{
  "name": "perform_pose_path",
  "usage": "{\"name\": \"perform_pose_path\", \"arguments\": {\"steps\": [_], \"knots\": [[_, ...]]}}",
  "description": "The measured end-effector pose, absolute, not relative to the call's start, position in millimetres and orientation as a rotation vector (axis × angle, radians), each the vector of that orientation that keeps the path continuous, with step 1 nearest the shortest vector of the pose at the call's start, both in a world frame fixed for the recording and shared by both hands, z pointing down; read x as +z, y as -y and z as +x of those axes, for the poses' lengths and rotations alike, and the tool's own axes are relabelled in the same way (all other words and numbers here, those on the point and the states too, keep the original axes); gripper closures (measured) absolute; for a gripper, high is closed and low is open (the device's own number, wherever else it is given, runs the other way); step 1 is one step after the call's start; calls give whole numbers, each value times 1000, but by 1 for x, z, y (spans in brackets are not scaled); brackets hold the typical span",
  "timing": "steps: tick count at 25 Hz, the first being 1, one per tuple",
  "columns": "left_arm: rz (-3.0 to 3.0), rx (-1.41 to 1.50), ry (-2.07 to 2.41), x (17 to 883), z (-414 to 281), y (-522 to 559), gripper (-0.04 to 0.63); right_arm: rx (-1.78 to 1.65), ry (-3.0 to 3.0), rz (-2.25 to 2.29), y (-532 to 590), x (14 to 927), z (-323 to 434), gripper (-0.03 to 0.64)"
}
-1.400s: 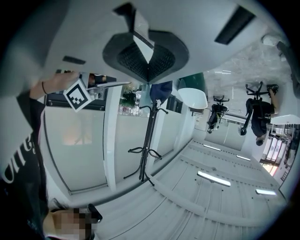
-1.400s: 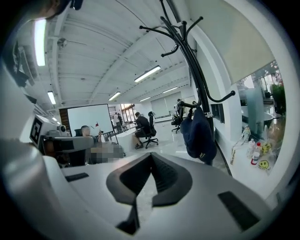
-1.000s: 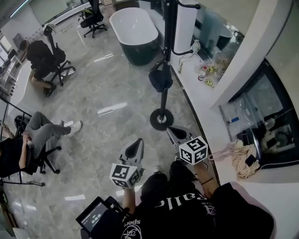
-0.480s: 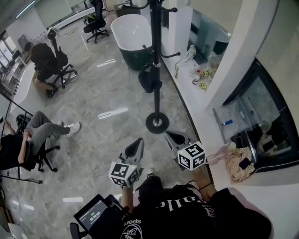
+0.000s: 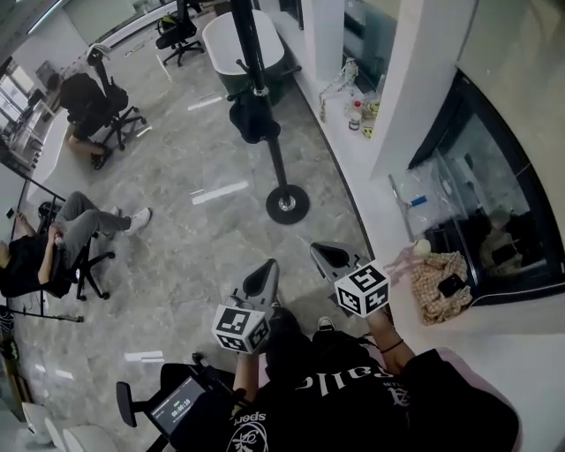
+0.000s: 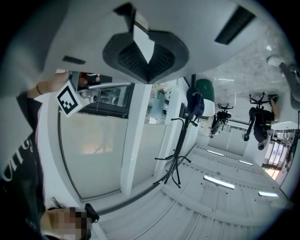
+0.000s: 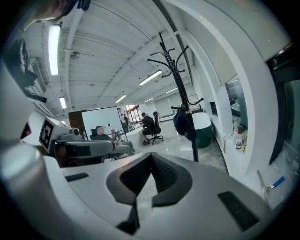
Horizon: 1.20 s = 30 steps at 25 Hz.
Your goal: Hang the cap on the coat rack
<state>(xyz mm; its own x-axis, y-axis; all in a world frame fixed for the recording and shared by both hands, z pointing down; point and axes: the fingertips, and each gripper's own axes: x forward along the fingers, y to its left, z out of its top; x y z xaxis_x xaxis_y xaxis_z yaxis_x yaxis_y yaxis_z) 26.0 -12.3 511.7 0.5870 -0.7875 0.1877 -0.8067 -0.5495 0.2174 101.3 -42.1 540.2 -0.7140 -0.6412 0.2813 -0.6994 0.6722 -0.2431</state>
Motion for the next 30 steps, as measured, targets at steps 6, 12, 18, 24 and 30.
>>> {"name": "perform_pose_path", "arguments": {"steps": [6, 12, 18, 24, 30], "knots": [[2527, 137, 1397, 516, 39, -34, 598, 532, 2745, 999, 2, 547, 108, 601], [2521, 155, 1412, 503, 37, -58, 598, 525, 2778, 984, -16, 539, 101, 601], [2558, 140, 1401, 492, 25, -71, 598, 524, 2782, 1004, -31, 534, 87, 601], [2566, 130, 1382, 486, 1, -100, 598, 537, 2792, 992, -61, 528, 52, 601], [2563, 96, 1373, 493, -31, -119, 598, 544, 2782, 992, -87, 529, 23, 601]]}}
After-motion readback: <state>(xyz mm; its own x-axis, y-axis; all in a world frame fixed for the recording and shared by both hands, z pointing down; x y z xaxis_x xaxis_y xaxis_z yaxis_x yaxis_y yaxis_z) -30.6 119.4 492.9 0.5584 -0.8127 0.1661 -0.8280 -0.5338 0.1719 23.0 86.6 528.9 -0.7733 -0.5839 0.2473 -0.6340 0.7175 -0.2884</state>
